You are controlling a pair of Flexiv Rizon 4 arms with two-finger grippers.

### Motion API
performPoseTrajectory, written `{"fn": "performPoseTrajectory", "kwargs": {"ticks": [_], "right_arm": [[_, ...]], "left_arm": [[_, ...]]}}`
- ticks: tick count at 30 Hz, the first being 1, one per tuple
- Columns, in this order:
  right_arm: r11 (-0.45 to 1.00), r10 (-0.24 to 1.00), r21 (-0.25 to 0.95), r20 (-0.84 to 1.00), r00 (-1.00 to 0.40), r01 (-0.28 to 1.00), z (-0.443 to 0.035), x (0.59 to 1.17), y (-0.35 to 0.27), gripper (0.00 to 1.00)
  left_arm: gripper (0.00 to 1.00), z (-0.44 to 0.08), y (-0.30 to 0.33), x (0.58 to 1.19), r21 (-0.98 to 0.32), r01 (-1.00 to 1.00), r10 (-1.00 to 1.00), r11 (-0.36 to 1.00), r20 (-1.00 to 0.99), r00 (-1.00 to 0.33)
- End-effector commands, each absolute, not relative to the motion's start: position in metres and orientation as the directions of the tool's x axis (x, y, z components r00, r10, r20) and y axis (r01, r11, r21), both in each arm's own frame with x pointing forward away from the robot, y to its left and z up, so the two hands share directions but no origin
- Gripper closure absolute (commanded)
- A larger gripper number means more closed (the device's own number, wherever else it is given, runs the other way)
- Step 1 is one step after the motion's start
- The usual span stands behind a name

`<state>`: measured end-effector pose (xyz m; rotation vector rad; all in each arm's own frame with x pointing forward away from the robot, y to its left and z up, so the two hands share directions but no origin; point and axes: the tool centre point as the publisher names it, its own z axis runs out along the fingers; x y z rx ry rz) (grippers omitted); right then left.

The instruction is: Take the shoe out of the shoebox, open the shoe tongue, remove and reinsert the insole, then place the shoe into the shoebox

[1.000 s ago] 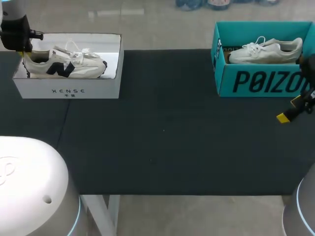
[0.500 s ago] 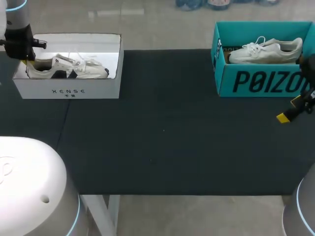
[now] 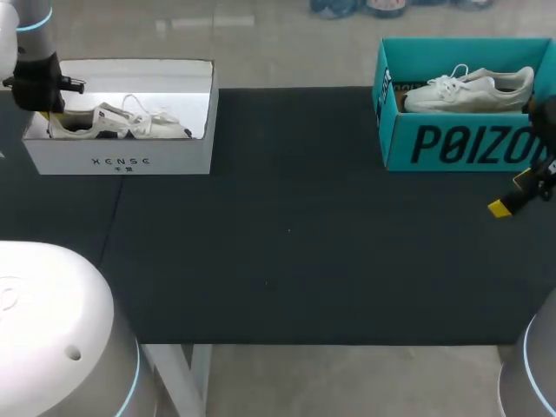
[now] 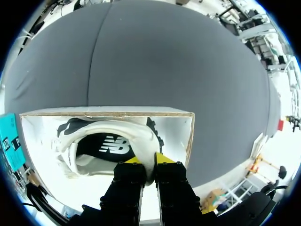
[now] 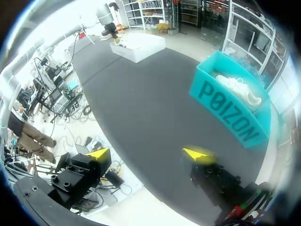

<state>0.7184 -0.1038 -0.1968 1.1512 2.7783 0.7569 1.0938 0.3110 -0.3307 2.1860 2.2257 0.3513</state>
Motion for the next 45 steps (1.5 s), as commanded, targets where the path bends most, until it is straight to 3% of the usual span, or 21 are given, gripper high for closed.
{"fn": "performPoseTrajectory", "kwargs": {"ticks": [1,8,16,24,45], "right_arm": [[0.605,0.676,0.453,0.143,-0.723,0.655,-0.198,0.717,-0.104,0.00],[0.605,0.676,0.453,0.143,-0.723,0.655,-0.198,0.717,-0.104,0.00],[0.605,0.676,0.453,0.143,-0.723,0.655,-0.198,0.717,-0.104,0.00],[0.605,0.676,0.453,0.143,-0.723,0.655,-0.198,0.717,-0.104,0.00],[0.605,0.676,0.453,0.143,-0.723,0.655,-0.198,0.717,-0.104,0.00]], "left_arm": [[0.00,-0.336,0.310,1.098,0.198,0.980,0.984,0.014,0.169,-0.048],[0.00,-0.328,0.308,1.096,0.196,0.981,0.989,0.014,0.145,-0.043],[0.00,-0.291,0.294,1.084,0.208,0.974,0.992,0.092,0.067,-0.108],[0.00,-0.255,0.270,1.055,0.182,0.980,0.996,0.081,0.022,-0.087],[0.00,-0.255,0.270,1.055,0.182,0.980,0.996,0.081,0.022,-0.087]]}}
